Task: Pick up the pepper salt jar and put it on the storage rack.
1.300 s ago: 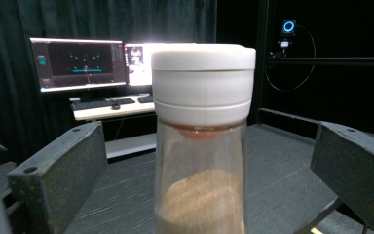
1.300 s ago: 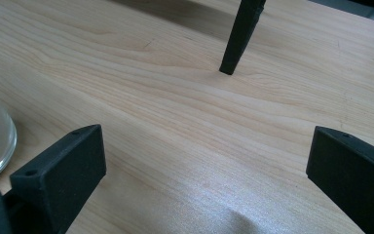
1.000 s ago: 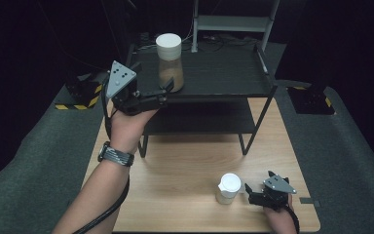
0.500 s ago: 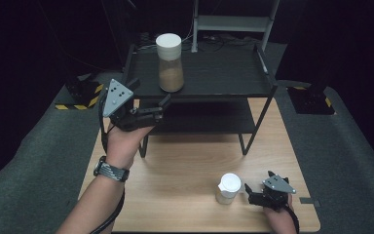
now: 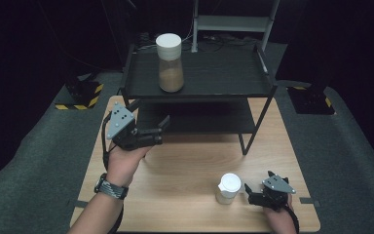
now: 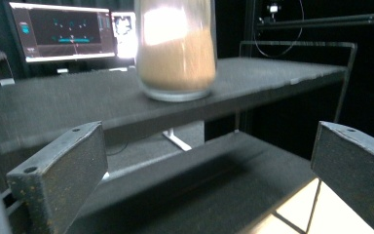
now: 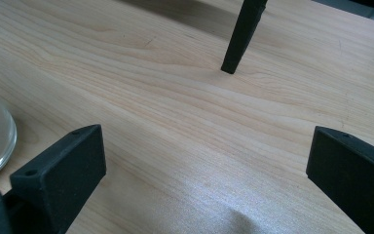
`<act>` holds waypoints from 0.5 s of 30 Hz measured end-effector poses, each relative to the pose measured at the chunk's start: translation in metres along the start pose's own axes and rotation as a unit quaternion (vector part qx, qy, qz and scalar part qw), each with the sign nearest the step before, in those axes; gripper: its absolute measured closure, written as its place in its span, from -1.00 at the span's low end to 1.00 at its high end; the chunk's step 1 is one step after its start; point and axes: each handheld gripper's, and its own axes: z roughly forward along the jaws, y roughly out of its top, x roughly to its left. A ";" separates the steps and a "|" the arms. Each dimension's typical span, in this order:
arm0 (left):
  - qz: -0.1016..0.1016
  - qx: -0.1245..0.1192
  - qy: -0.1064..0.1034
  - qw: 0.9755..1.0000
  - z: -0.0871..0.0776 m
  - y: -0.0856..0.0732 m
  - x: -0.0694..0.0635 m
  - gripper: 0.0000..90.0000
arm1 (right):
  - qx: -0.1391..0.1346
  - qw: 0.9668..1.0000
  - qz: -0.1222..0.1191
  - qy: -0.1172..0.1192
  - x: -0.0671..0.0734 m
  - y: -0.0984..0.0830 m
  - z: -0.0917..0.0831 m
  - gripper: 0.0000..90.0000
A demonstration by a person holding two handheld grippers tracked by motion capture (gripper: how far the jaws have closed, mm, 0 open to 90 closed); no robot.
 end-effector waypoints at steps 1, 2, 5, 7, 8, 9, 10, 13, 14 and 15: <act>0.004 0.002 0.001 1.000 -0.001 -0.003 -0.001 -0.99 | 0.000 1.000 0.000 0.000 0.000 0.000 0.000 -1.00; 0.009 0.005 0.002 1.000 -0.002 -0.007 -0.002 -0.99 | 0.000 1.000 0.000 0.000 0.000 0.000 0.000 -1.00; 0.010 0.008 0.001 1.000 -0.006 -0.015 -0.004 -0.99 | 0.000 1.000 -0.001 -0.001 0.001 0.000 0.000 -1.00; 0.009 0.008 0.002 1.000 -0.009 -0.022 -0.005 -0.99 | 0.001 1.000 -0.002 -0.001 0.001 0.000 0.000 -1.00; 0.008 0.011 0.001 1.000 -0.010 -0.025 -0.006 -0.99 | 0.001 1.000 -0.003 -0.001 0.001 0.000 0.000 -1.00; 0.008 0.014 0.000 1.000 -0.012 -0.029 -0.006 -0.99 | 0.001 1.000 -0.003 -0.001 0.001 0.000 0.000 -1.00; 0.008 0.017 0.000 1.000 -0.012 -0.031 -0.007 -0.99 | 0.001 1.000 -0.004 -0.002 0.001 0.000 0.000 -1.00; 0.009 0.026 -0.002 1.000 -0.015 -0.042 -0.009 -0.99 | 0.001 1.000 -0.005 -0.002 0.001 0.000 0.000 -1.00; 0.008 0.028 -0.001 1.000 -0.016 -0.044 -0.009 -0.99 | 0.001 1.000 -0.005 -0.002 0.002 0.000 0.000 -1.00; 0.004 0.030 -0.002 1.000 -0.017 -0.049 -0.009 -0.99 | 0.001 1.000 -0.005 -0.002 0.002 0.001 0.000 -1.00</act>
